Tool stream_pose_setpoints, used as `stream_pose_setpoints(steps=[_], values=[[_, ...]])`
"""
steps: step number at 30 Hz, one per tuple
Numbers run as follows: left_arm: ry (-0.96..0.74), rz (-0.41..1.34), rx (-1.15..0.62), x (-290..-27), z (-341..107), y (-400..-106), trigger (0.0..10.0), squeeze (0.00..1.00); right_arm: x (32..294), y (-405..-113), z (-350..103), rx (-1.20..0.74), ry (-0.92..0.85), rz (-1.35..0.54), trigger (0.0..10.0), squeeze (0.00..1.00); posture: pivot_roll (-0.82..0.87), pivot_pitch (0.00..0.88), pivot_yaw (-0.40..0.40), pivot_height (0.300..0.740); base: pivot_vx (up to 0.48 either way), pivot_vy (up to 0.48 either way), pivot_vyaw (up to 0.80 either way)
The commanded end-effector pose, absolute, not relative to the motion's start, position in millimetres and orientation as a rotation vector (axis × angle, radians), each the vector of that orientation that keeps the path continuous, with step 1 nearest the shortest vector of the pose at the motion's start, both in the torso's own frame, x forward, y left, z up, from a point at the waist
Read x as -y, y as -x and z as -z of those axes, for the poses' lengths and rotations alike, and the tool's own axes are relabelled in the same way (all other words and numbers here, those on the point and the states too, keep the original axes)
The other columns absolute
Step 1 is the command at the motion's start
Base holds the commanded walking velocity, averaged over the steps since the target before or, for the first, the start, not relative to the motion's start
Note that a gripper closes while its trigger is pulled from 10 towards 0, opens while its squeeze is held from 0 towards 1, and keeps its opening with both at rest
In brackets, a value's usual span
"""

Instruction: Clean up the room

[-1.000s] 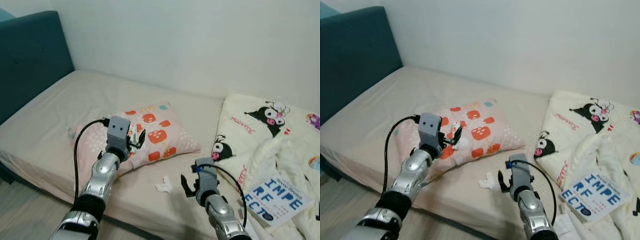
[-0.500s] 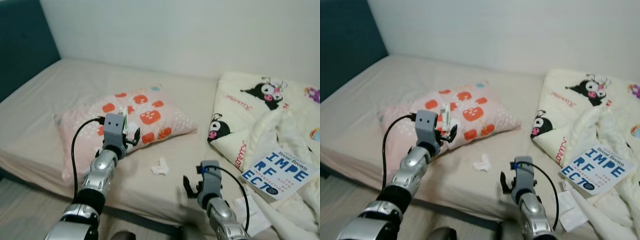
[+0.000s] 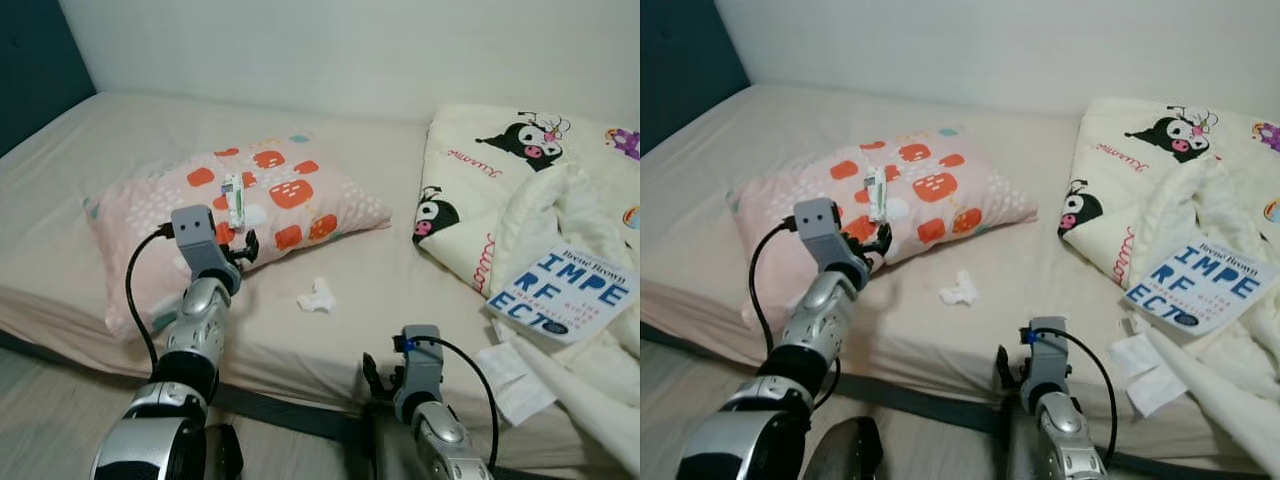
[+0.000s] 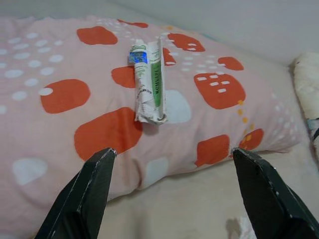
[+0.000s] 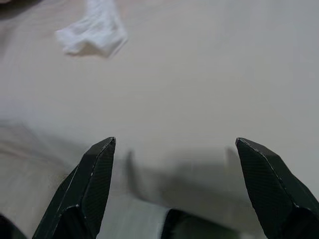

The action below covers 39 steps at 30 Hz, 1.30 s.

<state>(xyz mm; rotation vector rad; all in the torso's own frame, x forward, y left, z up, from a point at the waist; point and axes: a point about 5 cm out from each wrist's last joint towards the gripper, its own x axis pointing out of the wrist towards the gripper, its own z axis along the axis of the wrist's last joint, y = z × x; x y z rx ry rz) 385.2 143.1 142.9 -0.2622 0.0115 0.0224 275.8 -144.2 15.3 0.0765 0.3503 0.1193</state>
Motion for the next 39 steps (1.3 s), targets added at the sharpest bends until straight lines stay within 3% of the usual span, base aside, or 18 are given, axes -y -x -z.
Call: stream_pose_setpoints(steps=[1, 17, 22, 27, 34, 39], values=[[0.234, -0.038, -0.014, -147, -145, -387, 10.0, 0.00, 141, -274, -16, -0.340, -0.070, -0.141, 10.0, 0.00, -0.17, 0.155, 0.026, 0.535, 0.000, 0.000, 0.00], [0.253, 0.051, 0.072, -124, -186, -403, 10.0, 0.00, 132, -263, -33, -0.235, -0.110, -0.187, 10.0, 0.00, -0.18, 0.228, 0.055, 0.535, 0.000, 0.000, 0.00], [0.152, 0.033, 0.080, -124, -185, -403, 10.0, 0.00, 127, -263, -47, -0.186, -0.120, -0.206, 10.0, 0.00, -0.19, 0.275, 0.063, 0.535, 0.000, 0.000, 0.00], [-0.040, -0.134, 0.121, -145, -202, -409, 10.0, 0.00, 115, -265, -79, -0.096, -0.109, -0.280, 10.0, 0.00, -0.24, 0.346, 0.069, 0.535, 0.000, 0.000, 0.00], [-0.069, -0.190, 0.156, -149, -228, -417, 10.0, 0.00, 116, -258, -98, -0.058, -0.113, -0.305, 10.0, 0.00, -0.27, 0.414, 0.068, 0.535, 0.000, 0.000, 0.00], [-0.054, -0.131, 0.173, -138, -242, -420, 10.0, 0.00, 120, -250, -103, -0.067, -0.105, -0.307, 10.0, 0.00, -0.29, 0.485, 0.065, 0.535, 0.000, 0.000, 0.00]])
